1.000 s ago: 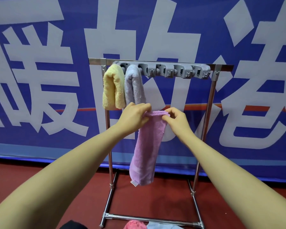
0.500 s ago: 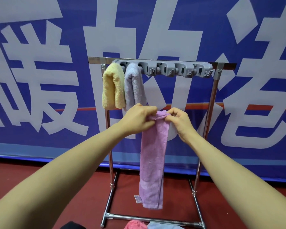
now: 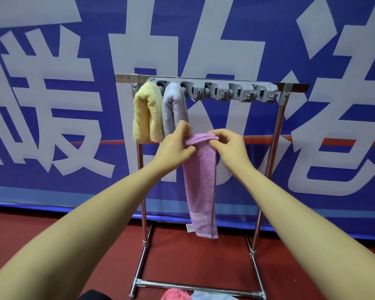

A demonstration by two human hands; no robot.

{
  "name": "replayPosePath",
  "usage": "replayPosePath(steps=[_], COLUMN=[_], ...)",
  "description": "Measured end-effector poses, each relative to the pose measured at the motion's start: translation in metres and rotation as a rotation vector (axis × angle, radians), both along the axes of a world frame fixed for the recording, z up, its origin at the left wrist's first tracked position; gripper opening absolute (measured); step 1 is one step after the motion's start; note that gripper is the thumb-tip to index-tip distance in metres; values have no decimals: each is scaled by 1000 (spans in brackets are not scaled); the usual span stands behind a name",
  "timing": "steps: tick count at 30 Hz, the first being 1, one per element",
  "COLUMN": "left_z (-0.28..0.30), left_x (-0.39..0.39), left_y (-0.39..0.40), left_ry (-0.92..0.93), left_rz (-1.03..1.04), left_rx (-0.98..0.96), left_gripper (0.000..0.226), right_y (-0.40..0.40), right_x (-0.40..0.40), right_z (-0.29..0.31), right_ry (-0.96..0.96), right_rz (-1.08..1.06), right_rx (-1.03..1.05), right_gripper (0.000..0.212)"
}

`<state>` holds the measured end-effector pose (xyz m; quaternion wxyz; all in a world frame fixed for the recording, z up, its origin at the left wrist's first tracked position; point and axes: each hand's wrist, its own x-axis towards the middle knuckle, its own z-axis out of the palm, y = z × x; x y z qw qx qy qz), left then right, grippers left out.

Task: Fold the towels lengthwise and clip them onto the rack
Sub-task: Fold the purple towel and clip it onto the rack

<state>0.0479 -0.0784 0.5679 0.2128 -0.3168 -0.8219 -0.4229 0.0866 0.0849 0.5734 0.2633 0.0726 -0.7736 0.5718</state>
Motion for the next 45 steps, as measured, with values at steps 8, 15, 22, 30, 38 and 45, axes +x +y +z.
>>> replayPosePath(steps=[8,15,22,30,38,45], left_z=[-18,-42,-11,21,22,13], left_x=[10,0,-2,-3,-11,-12], left_y=[3,9,8,20,7,3], left_ry=[-486,-507,-192,282,463,719], left_rz=[-93,-6,165,355,300,390], left_rx=[419,344,117,-363,-428,-397], left_gripper=[45,21,17,10,8,9], right_y=[-12,5,40,10,-22,-19], right_x=[-3,-6,-13,-4,-10,-12], right_z=[40,50,10,-12,-6,4], right_ry=[155,236,6,47,83,268], right_rz=[-24,-163,-476,-265,-299,-527], right_rx=[-138,-203,14,550,915,1102], right_gripper=[17,23,21,57,42,19])
